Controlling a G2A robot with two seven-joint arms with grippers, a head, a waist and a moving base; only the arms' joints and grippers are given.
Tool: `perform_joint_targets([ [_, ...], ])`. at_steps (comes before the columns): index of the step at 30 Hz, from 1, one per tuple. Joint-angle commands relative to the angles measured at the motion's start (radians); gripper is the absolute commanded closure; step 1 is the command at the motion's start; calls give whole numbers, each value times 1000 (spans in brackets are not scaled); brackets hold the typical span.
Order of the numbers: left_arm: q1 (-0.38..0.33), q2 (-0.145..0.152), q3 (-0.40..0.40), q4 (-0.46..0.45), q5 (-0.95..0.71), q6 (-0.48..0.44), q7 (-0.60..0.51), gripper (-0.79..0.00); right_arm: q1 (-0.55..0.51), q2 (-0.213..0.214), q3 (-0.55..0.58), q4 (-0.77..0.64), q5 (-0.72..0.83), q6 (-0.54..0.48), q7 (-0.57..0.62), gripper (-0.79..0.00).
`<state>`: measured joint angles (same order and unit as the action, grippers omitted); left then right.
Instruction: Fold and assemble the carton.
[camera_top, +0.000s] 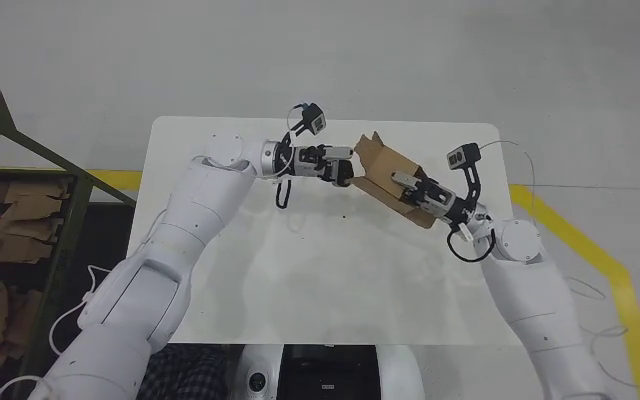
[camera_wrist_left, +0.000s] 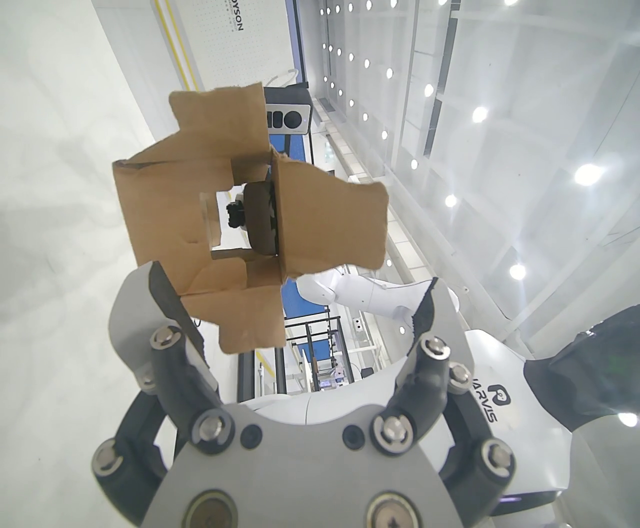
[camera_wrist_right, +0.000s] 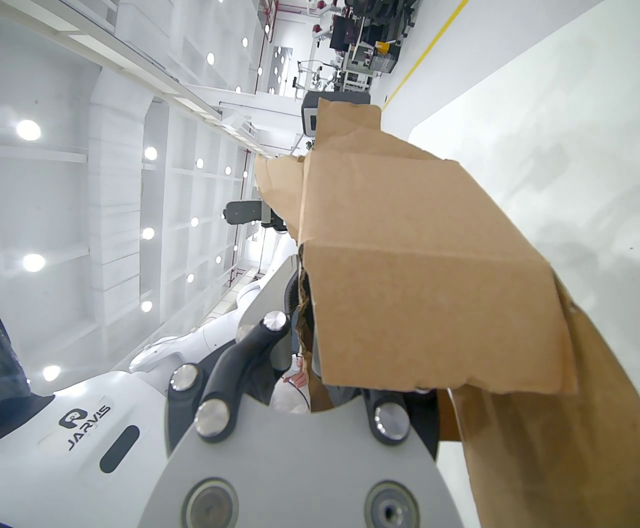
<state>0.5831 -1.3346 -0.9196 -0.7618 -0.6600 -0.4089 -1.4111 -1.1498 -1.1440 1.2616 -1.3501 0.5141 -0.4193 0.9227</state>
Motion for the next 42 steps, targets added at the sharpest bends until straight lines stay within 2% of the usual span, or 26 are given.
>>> perform_joint_targets([
  [1, 5, 3, -6, -3, 2, 2, -2, -785, -1, 1, 10, 4, 2, -1, -11, 0],
  [11, 31, 5, -11, -38, 2, 13, -13, -785, -2, -4, 18, 27, -13, 48, -142, 0],
  [19, 25, 4, -18, -53, 3, 11, -11, -785, -9, -11, -17, 4, -97, 52, -197, 0],
  [30, 16, 6, -38, -19, 2, 6, -6, -785, -32, -12, -42, -44, -81, 67, -107, 0],
  [42, 6, -8, -28, 10, -15, 9, -8, -785, 16, -21, -84, -12, -72, 89, -50, 0],
])
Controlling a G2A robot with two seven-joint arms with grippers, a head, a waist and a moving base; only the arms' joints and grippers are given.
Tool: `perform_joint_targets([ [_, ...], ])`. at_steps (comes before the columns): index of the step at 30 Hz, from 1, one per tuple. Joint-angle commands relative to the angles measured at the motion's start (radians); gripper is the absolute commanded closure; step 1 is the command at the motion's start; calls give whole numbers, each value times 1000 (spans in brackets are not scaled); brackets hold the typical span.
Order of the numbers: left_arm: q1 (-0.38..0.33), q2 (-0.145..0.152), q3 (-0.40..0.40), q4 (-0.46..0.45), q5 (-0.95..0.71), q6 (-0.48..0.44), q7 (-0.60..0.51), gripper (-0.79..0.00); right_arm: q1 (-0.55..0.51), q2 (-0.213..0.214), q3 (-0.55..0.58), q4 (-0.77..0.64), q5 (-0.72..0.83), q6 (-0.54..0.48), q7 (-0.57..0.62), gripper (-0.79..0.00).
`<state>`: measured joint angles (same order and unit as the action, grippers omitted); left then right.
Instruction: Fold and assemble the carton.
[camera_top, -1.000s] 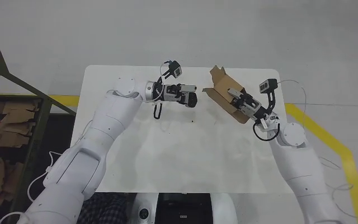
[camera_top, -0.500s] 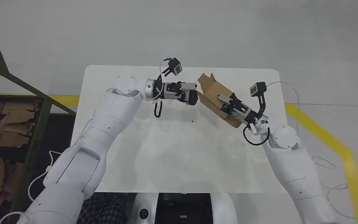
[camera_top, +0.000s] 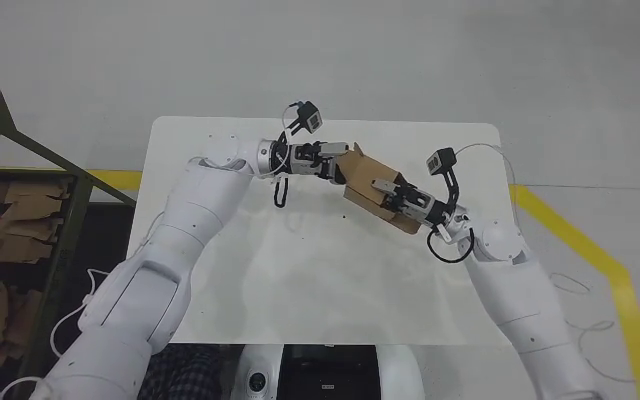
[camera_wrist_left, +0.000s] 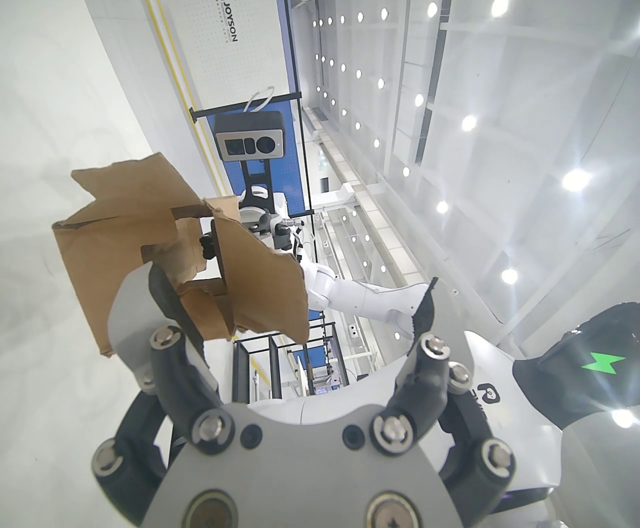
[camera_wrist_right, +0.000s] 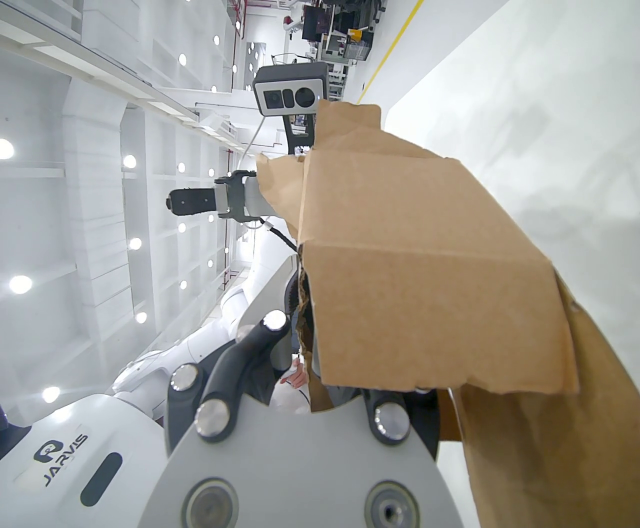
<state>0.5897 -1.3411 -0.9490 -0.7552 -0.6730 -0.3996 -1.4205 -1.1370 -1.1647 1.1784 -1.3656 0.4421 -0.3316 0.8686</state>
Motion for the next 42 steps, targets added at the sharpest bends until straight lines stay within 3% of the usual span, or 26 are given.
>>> perform_joint_targets([
  [1, -1, -4, 3, 6, -5, -1, 1, -785, 6, 0, -2, 7, 0, 1, 8, 0],
  [16, -18, -23, 21, 40, 2, 3, 5, -785, 13, 1, 16, 40, 36, -13, 46, 0],
  [28, -30, -1, -42, 100, 15, -22, 27, -785, -1, 10, 33, 16, 68, 19, 148, 0],
  [36, -31, 6, -58, 81, 38, -14, 43, -785, -2, 10, 5, 6, 113, 58, 270, 0],
  [42, -26, -3, -40, 57, 40, -2, 31, -785, -2, 7, -23, 2, 114, 65, 282, 0],
])
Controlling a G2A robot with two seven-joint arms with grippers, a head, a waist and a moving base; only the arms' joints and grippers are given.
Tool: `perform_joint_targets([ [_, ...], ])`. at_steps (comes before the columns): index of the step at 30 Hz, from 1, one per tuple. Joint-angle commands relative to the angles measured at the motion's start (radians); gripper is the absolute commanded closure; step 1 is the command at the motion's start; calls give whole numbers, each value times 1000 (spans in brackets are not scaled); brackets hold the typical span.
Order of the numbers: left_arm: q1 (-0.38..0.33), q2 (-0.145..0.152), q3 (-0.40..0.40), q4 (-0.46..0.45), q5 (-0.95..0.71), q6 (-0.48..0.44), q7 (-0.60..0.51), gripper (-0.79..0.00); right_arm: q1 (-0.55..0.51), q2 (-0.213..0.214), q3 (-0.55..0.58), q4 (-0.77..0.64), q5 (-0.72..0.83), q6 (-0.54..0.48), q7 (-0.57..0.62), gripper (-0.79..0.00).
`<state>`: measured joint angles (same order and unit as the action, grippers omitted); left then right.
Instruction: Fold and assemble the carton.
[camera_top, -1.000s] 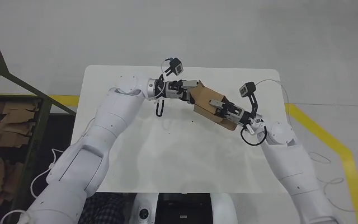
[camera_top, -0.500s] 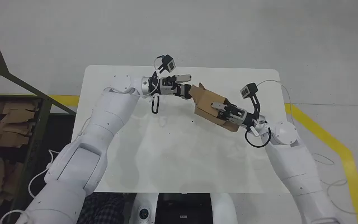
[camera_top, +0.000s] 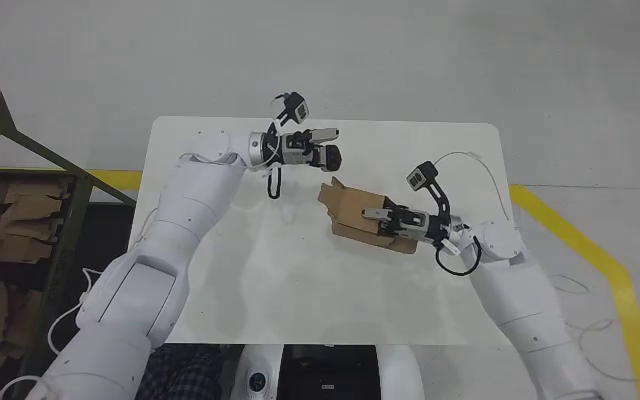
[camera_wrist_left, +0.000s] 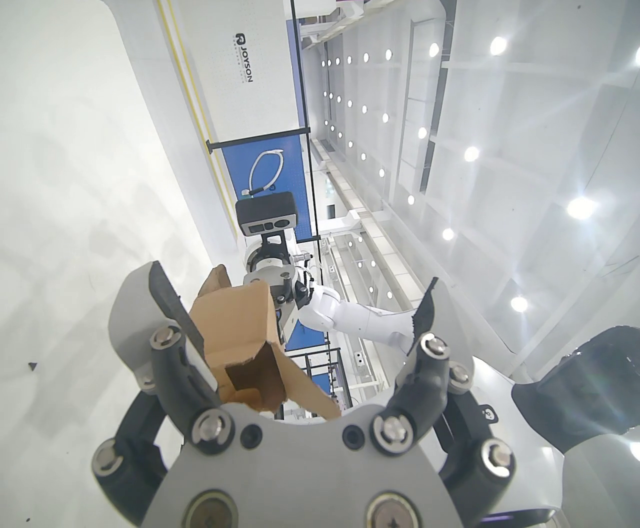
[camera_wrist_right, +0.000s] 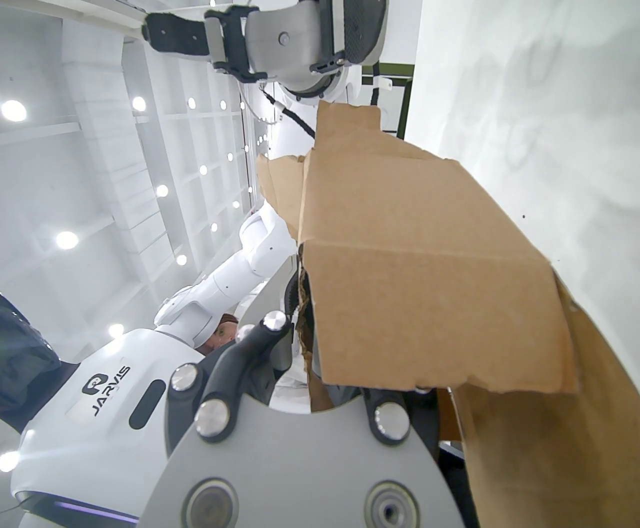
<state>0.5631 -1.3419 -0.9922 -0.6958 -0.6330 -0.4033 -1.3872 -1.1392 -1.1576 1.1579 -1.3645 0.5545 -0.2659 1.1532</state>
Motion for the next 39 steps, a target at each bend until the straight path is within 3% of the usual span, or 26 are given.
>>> perform_joint_targets([
  [1, 1, -3, 7, -4, -1, 3, -5, -785, 2, -1, -4, 3, 3, -1, -6, 0],
  [13, 18, -11, 15, -21, -22, 13, -41, -785, 23, 0, 29, 46, -2, -18, -87, 0],
  [31, 18, -25, 31, -31, -25, 24, -53, -785, 22, -1, 30, 43, 0, -23, -109, 0],
  [39, -12, -2, 6, 4, 111, -33, 24, -785, 22, 6, 55, 48, -13, -17, -106, 0],
])
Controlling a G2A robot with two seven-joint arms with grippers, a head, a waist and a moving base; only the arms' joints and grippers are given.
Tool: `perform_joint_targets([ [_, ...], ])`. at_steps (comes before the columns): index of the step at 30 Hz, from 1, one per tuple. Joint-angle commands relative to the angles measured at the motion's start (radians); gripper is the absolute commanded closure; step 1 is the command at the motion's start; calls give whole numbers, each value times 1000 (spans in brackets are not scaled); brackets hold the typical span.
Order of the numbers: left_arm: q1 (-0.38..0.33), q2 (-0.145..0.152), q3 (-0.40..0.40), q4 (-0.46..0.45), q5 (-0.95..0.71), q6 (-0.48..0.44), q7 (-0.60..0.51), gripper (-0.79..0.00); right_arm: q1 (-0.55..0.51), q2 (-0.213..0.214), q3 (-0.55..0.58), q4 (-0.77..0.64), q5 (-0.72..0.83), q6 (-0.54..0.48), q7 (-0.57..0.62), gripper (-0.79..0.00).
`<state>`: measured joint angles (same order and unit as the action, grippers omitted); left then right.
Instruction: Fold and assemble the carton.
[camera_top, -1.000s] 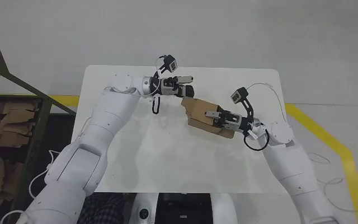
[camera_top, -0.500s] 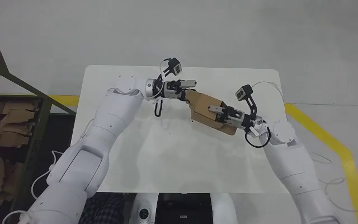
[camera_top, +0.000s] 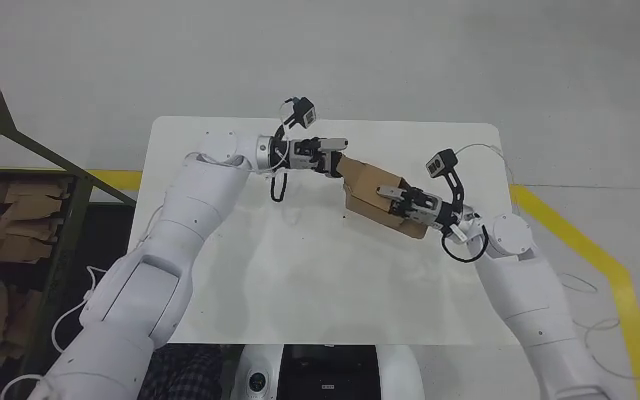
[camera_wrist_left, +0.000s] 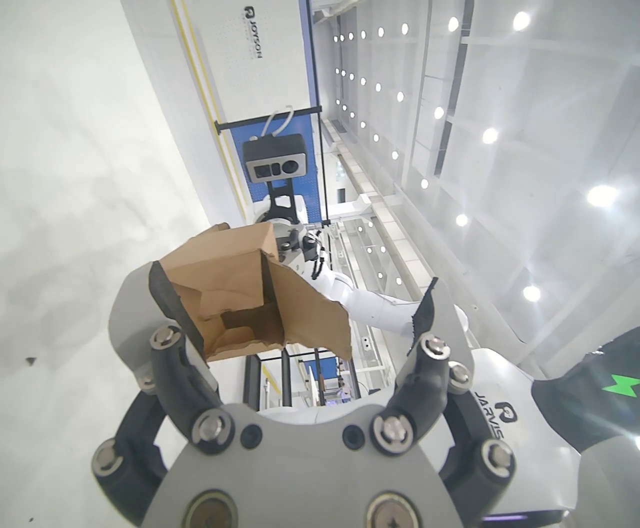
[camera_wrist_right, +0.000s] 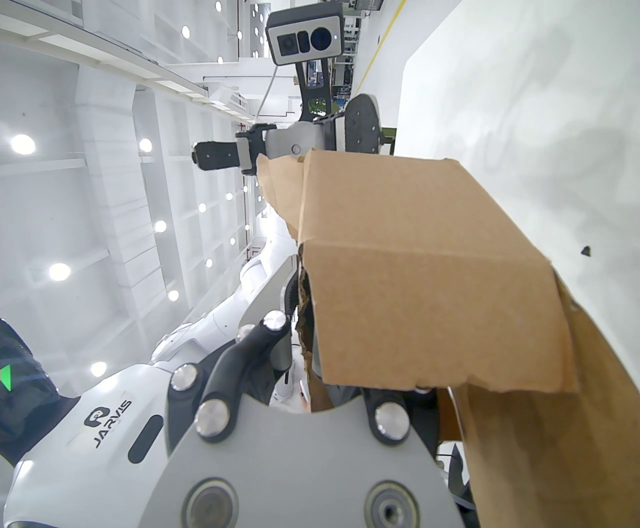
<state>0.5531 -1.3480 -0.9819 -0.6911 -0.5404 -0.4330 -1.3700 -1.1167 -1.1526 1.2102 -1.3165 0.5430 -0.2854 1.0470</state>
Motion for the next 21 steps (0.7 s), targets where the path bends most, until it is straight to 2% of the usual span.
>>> perform_joint_targets([
  [1, -4, 7, -8, -4, 31, -6, 7, -785, 0, 2, 6, -1, -3, 4, -1, 0],
  [10, 4, 33, 4, -80, 182, 2, -19, -785, -2, 5, 18, -8, -9, 21, -4, 0],
  [21, 17, 46, 16, -140, 272, 27, 22, -785, -14, 9, 21, -35, -28, 24, -2, 0],
])
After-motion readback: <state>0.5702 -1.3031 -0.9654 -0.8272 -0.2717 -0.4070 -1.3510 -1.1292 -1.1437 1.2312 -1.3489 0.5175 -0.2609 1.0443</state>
